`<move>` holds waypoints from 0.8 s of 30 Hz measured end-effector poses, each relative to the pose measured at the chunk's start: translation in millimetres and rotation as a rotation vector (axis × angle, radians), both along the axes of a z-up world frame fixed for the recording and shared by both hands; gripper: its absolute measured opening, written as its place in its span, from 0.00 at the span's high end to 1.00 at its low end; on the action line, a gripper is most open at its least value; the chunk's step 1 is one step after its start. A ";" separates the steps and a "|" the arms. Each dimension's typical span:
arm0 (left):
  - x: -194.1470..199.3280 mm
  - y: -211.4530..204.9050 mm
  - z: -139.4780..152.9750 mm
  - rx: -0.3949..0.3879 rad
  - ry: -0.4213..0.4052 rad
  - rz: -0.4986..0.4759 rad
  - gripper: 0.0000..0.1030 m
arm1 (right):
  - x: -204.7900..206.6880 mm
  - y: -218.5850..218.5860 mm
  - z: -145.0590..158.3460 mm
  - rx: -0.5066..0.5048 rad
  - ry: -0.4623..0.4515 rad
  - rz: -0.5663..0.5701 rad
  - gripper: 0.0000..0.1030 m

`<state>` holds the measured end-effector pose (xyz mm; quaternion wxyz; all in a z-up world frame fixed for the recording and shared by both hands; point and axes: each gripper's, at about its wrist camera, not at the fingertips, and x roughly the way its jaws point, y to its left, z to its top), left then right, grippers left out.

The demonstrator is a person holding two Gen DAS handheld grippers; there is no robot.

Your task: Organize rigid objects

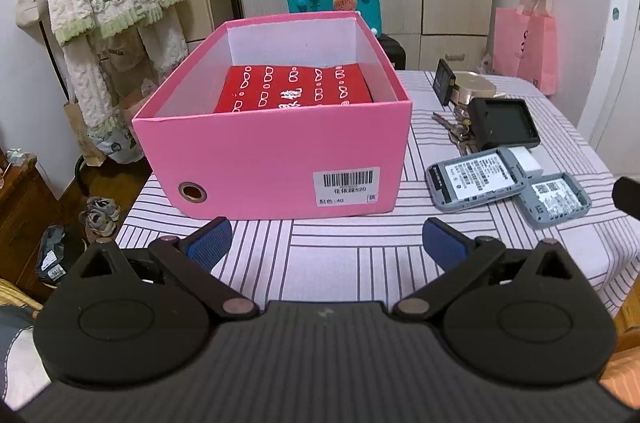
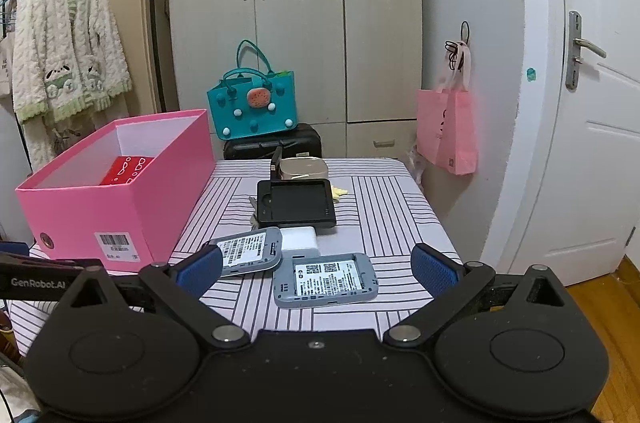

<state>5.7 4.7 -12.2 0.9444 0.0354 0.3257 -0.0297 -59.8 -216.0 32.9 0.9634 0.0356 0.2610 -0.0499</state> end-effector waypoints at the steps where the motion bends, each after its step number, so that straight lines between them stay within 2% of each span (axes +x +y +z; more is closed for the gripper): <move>1: -0.2 0.3 -0.1 -0.003 -0.003 0.001 0.00 | -0.4 -0.2 -0.1 -0.001 -0.002 -0.001 0.01; 24: -7.2 -0.9 -3.9 -0.011 -0.011 0.007 0.00 | -4.9 -10.1 -7.8 -0.002 -0.005 -0.010 0.01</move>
